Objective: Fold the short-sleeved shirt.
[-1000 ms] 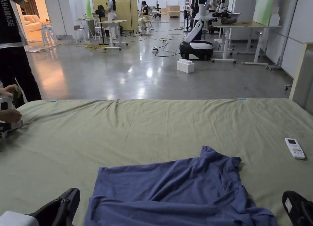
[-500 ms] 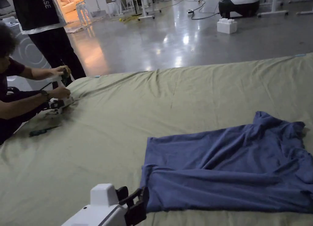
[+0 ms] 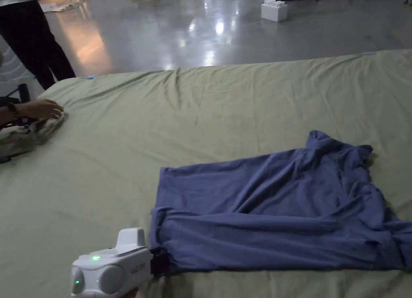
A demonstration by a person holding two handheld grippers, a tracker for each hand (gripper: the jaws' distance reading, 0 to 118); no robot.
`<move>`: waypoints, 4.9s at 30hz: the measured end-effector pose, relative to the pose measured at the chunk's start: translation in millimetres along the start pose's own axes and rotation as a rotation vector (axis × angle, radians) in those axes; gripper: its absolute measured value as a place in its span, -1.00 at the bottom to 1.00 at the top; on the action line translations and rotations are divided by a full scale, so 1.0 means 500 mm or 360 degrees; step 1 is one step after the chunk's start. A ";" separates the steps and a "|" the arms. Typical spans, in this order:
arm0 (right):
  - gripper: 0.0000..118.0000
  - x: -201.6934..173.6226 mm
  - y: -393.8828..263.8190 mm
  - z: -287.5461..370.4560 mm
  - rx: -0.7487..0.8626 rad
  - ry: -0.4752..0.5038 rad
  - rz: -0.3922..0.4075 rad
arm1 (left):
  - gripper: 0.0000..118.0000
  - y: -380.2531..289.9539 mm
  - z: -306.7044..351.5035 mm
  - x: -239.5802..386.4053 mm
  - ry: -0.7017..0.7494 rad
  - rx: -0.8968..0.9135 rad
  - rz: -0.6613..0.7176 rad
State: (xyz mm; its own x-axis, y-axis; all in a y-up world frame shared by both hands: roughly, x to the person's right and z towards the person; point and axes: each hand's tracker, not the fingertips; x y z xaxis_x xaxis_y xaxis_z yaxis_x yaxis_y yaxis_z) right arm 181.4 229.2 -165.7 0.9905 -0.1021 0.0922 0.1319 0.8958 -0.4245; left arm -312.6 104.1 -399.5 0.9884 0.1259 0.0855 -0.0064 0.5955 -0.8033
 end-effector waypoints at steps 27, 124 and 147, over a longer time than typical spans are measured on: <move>-0.96 0.154 0.015 -0.305 -0.0445 -0.0301 -0.0204 | -0.87 0.029 0.105 -0.016 -0.0126 0.0058 0.0041; -0.98 0.020 -0.015 -0.004 -0.0157 -0.0054 0.0000 | -0.69 0.221 -0.154 -0.038 0.0268 -0.0041 0.0081; 0.29 0.135 0.196 -0.917 -0.1029 -0.0046 0.0176 | -0.86 0.255 -0.167 -0.022 0.0202 -0.0289 0.0013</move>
State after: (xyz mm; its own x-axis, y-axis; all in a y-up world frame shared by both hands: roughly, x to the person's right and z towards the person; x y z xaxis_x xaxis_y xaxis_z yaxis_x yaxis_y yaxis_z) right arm 279.1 111.8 -613.9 0.9993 -0.0048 0.0372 0.0353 0.4589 -0.8878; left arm -311.6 112.6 -552.0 0.9997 0.0224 0.0126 0.0014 0.4407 -0.8977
